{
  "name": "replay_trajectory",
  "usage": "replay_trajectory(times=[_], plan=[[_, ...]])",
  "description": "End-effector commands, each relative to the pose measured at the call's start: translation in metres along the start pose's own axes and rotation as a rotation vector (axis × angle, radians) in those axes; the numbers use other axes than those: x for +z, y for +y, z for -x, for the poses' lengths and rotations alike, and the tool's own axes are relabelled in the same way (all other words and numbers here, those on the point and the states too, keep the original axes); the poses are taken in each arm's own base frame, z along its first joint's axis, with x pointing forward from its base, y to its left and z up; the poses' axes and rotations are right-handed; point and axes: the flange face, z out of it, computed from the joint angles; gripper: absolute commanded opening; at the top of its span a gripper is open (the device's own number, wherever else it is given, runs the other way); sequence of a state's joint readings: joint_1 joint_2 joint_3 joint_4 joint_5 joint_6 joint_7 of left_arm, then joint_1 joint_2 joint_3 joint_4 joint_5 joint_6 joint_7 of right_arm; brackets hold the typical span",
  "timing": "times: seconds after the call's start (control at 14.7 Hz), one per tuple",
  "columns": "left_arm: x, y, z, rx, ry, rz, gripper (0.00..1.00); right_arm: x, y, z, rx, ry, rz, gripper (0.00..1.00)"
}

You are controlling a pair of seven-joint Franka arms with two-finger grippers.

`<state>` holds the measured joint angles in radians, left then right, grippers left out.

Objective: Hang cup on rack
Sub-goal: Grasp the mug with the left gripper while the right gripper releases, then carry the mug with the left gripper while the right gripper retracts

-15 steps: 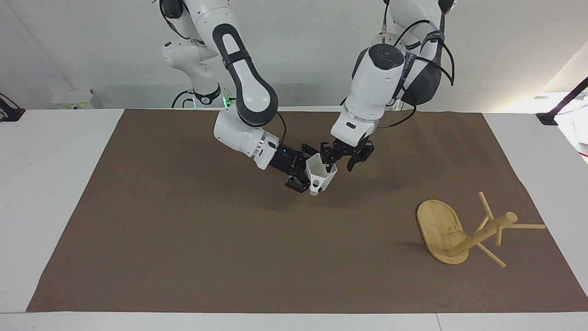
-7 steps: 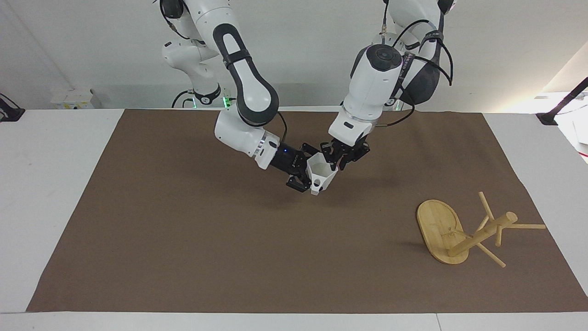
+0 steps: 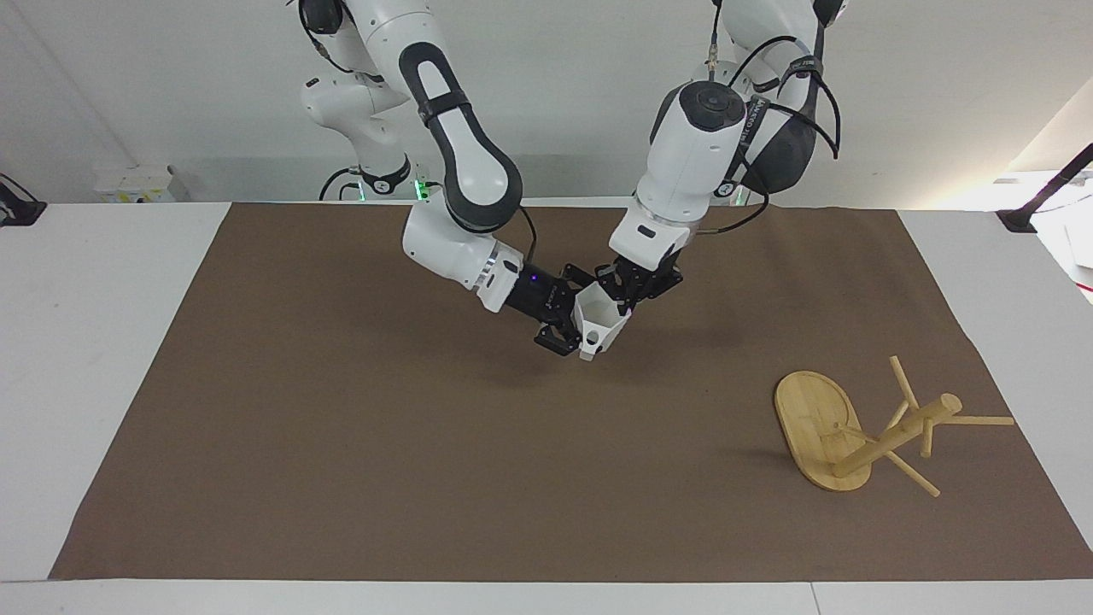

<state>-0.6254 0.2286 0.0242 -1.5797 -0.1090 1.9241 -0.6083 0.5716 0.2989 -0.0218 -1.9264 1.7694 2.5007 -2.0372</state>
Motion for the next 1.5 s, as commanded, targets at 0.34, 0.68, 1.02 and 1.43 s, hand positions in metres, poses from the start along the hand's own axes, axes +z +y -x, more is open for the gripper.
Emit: replay_trajectory(times=[0.34,0.68,1.02,1.43], plan=[[-0.041,-0.051,-0.021,-0.080,0.046,0.032,0.00,-0.091,0.024,0.012,0.030,0.032,0.033,1.00],[-0.062,-0.150,-0.020,-0.203,0.268,0.134,0.00,-0.204,0.111,0.038,-0.163,-0.134,-0.071,1.00],[-0.013,-0.241,0.007,-0.294,0.388,0.238,0.00,-0.333,0.162,0.046,-0.186,-0.381,-0.130,1.00],[0.030,-0.275,-0.028,-0.421,0.520,0.258,0.00,-0.429,0.165,-0.012,-0.007,-0.719,-0.099,1.00]])
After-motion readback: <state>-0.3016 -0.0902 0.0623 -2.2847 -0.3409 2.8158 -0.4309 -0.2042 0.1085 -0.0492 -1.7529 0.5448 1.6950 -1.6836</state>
